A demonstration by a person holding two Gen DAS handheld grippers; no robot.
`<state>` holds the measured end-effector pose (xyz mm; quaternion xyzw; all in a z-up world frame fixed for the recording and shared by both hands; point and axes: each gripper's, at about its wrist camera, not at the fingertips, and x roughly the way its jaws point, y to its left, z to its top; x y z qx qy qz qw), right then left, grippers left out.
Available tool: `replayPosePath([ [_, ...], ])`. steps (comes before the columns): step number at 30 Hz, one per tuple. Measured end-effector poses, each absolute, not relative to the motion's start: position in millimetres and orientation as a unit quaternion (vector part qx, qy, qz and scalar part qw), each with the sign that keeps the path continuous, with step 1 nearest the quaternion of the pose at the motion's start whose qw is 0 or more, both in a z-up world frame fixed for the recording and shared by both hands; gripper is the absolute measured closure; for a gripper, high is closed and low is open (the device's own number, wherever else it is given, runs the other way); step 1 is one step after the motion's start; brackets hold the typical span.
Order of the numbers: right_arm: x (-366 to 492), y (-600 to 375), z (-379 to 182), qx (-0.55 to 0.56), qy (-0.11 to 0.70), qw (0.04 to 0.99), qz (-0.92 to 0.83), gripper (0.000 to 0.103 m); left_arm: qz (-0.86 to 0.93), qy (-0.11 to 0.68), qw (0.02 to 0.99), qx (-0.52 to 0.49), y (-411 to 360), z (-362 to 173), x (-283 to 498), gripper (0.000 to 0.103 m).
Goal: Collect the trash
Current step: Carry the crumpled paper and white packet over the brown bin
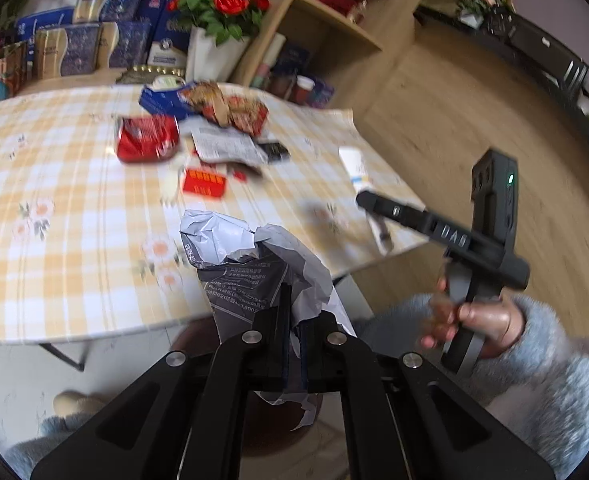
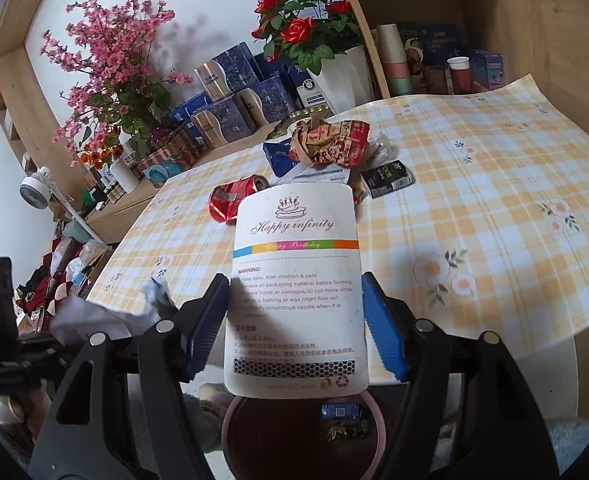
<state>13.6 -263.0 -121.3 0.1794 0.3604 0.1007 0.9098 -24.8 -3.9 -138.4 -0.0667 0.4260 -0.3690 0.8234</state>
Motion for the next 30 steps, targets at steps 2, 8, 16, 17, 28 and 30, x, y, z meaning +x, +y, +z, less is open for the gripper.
replayPosePath([
  [2,5.7,-262.8,-120.1,0.180,0.361,0.910,0.102,0.036,-0.369,0.438,0.817,-0.059,-7.6,-147.5,-34.1,0.099],
  [8,-15.9,-260.6,-110.2,0.175,0.352,0.913,0.112,0.036,-0.365,0.490,0.790,-0.044,-16.9,-188.7,-47.7,0.099],
  [16,-15.4,-262.3,-121.4,0.181,0.363,0.907,0.113,0.036,-0.364,0.566,0.738,-0.044,-26.0,-232.8,-30.8,0.099],
  [17,-14.7,-262.4,-124.7,0.182,0.366,0.906,0.112,0.036,-0.361,0.571,0.736,-0.041,-27.0,-237.5,-27.6,0.099],
  [28,-10.6,-277.4,-142.7,0.193,0.380,0.899,0.096,0.036,-0.343,0.608,0.716,0.016,-66.5,-283.4,8.1,0.098],
  [30,-12.4,-280.8,-142.6,0.192,0.379,0.900,0.092,0.036,-0.340,0.596,0.726,0.051,-78.6,-287.2,7.3,0.082],
])
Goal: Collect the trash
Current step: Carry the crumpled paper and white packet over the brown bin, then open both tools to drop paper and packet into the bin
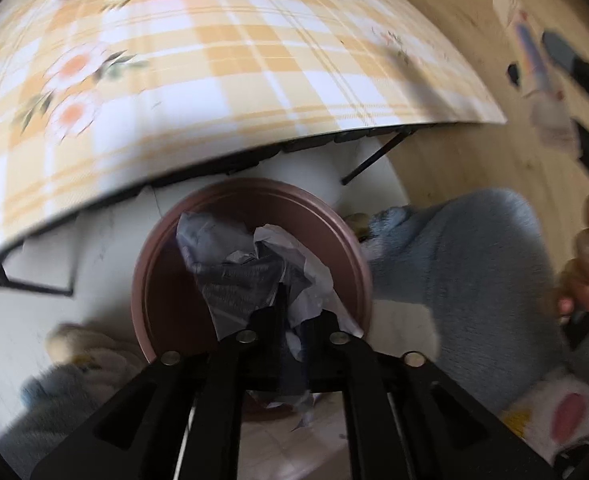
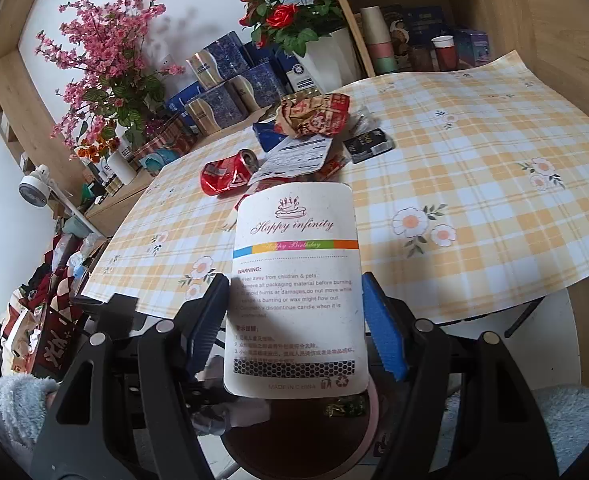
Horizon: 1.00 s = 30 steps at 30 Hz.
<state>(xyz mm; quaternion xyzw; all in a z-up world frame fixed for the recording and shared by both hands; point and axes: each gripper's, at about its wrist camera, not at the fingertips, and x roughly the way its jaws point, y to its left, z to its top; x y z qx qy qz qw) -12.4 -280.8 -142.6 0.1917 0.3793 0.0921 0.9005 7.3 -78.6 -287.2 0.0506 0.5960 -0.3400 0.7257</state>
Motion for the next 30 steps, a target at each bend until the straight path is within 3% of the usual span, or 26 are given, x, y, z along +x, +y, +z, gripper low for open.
replayPosePath([
  [1,-13.7,-282.4,-142.5,0.191,0.379,0.901,0.090,0.036,-0.341,0.586,0.732,0.070,-85.3,-286.8,6.1,0.056],
  [3,-17.0,-285.7,-142.5,0.190,0.379,0.902,0.086,0.036,-0.346,0.567,0.743,0.079,-90.5,-281.8,3.3,0.033],
  [5,-19.7,-288.0,-143.4,0.190,0.379,0.902,0.084,0.036,-0.349,0.549,0.755,0.074,-87.4,-272.1,0.2,0.031],
  [7,-23.8,-289.3,-145.6,0.190,0.383,0.900,0.082,0.036,-0.345,0.537,0.767,0.061,-80.6,-261.6,-0.6,0.021],
  [16,-35.0,-259.8,-164.7,0.160,0.414,0.890,0.105,0.036,-0.253,0.424,0.869,0.010,-0.4,-188.3,-24.3,0.007],
  [30,-41.5,-186.3,-189.8,0.054,0.469,0.868,0.157,0.035,-0.124,0.334,0.933,-0.047,79.8,-167.6,-73.2,0.006],
])
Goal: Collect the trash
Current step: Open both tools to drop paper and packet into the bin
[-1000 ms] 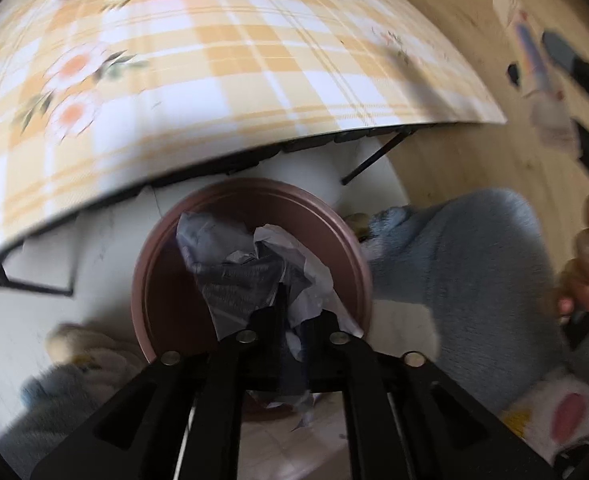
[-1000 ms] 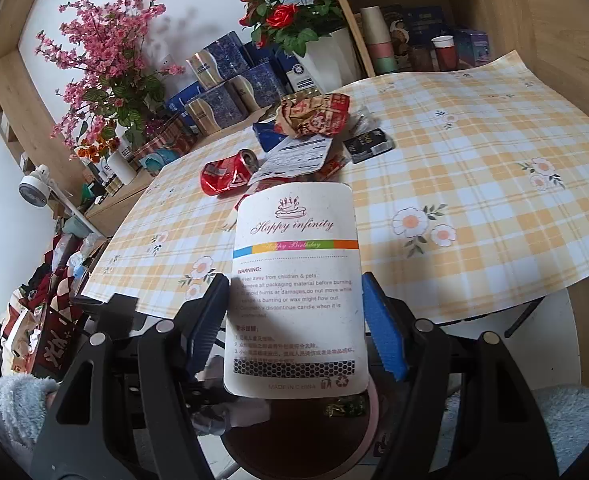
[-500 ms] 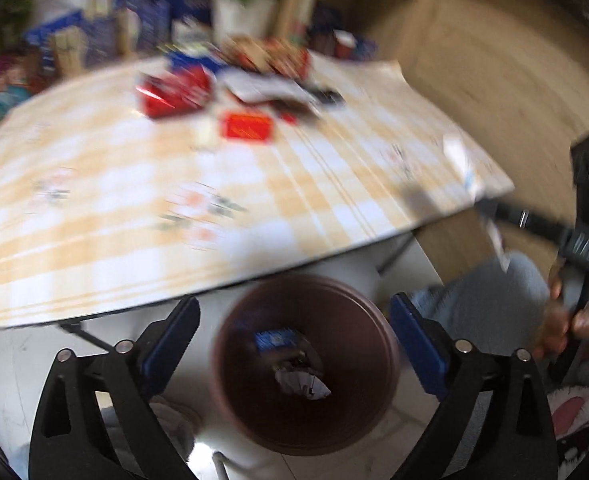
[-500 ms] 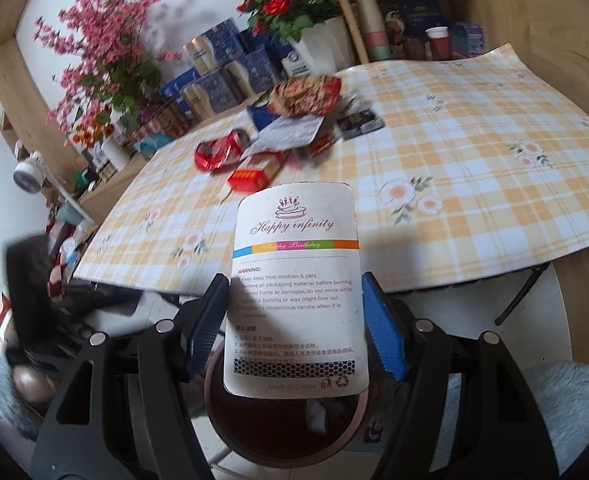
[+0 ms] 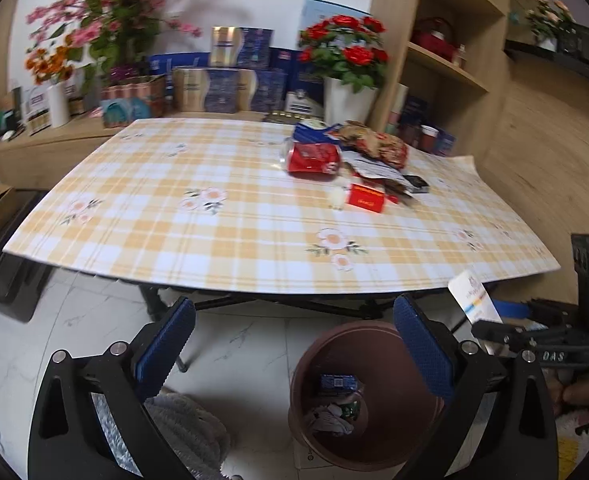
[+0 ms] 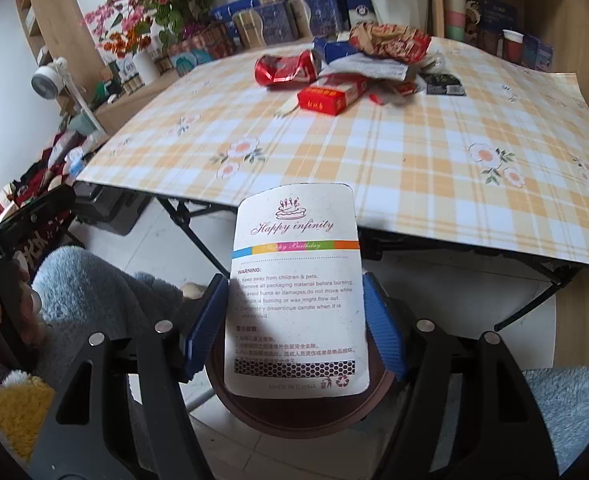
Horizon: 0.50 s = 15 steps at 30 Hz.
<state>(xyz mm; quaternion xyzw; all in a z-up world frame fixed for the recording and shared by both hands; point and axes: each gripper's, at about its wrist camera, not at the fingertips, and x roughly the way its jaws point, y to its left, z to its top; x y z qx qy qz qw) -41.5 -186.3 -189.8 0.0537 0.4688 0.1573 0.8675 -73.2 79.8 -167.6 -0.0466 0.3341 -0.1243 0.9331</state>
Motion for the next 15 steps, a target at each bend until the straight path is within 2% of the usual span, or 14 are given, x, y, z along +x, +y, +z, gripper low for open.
replayPosePath([
  [9,-39.0,-184.9,-194.3,0.069,0.470,0.865,0.163,0.033,-0.126,0.340,0.930,-0.067,86.2,-172.3,-68.5,0.006],
  [11,-38.3,-185.3,-193.5,0.075,0.468,0.866,0.163,0.028,-0.125,0.341,0.929,-0.067,85.7,-173.1,-68.8,0.006],
  [12,-39.0,-186.1,-191.5,0.077,0.461,0.869,0.162,0.019,-0.124,0.341,0.930,-0.067,85.6,-173.1,-69.3,0.006],
  [13,-39.5,-186.6,-189.8,0.078,0.457,0.871,0.161,0.015,-0.124,0.341,0.929,-0.067,85.7,-173.2,-69.2,0.006],
  [15,-40.1,-187.7,-186.7,0.078,0.450,0.876,0.157,0.013,-0.123,0.343,0.929,-0.066,85.5,-173.3,-69.1,0.006],
])
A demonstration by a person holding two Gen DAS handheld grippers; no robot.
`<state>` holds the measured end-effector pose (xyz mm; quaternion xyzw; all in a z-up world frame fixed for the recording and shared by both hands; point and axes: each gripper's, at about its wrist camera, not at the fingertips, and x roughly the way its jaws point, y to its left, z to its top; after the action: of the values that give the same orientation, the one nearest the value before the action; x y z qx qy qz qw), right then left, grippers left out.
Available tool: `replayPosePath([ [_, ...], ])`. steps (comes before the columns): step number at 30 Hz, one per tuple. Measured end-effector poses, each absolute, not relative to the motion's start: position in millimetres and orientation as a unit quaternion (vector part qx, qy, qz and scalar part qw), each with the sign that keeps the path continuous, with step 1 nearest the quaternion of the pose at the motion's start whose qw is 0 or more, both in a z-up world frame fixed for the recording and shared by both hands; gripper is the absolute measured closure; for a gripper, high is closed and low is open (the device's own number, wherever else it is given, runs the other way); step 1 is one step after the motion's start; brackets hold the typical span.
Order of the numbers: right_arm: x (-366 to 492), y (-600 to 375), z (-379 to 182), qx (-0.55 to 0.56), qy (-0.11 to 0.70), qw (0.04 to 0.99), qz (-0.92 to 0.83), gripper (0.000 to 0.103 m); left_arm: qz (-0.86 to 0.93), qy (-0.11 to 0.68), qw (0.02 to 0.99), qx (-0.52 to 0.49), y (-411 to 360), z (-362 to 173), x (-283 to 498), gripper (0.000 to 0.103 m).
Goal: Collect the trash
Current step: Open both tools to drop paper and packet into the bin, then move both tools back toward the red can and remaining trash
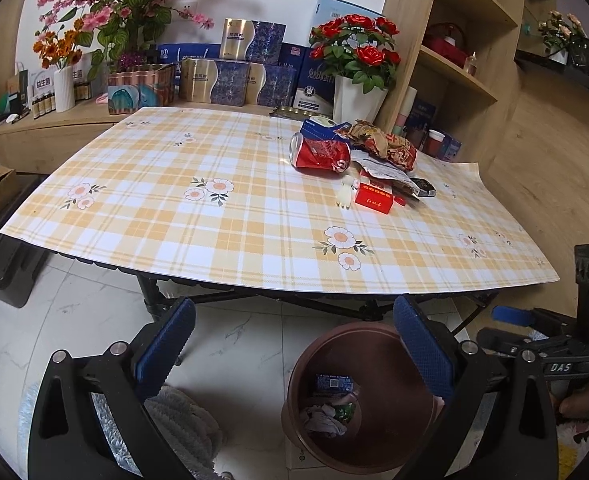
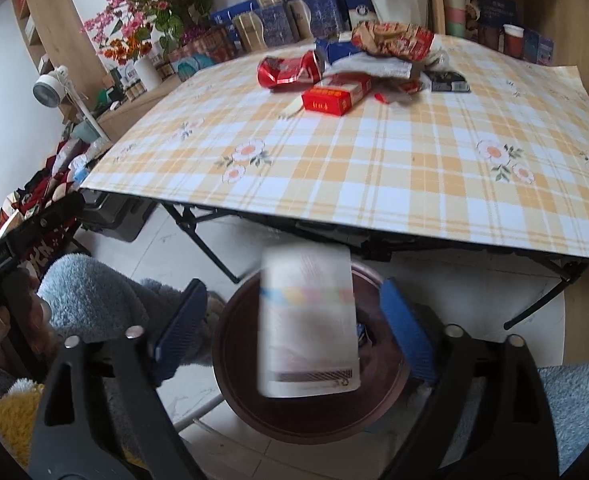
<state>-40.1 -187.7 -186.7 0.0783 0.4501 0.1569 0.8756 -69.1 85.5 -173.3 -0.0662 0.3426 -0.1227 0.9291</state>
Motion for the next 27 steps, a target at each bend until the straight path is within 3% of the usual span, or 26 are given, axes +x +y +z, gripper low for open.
replayPosePath([
  [12,-36.0,-208.1,-190.5,0.114,0.448,0.878,0.122,0.006,-0.119,0.353,0.927,-0.048,78.7,-177.7,-65.4,0.006],
  [27,-33.2,-231.6,-192.5,0.147,0.441,0.882,0.080,0.006,-0.100,0.365,0.925,-0.025,71.2,-182.2,-61.3,0.006],
])
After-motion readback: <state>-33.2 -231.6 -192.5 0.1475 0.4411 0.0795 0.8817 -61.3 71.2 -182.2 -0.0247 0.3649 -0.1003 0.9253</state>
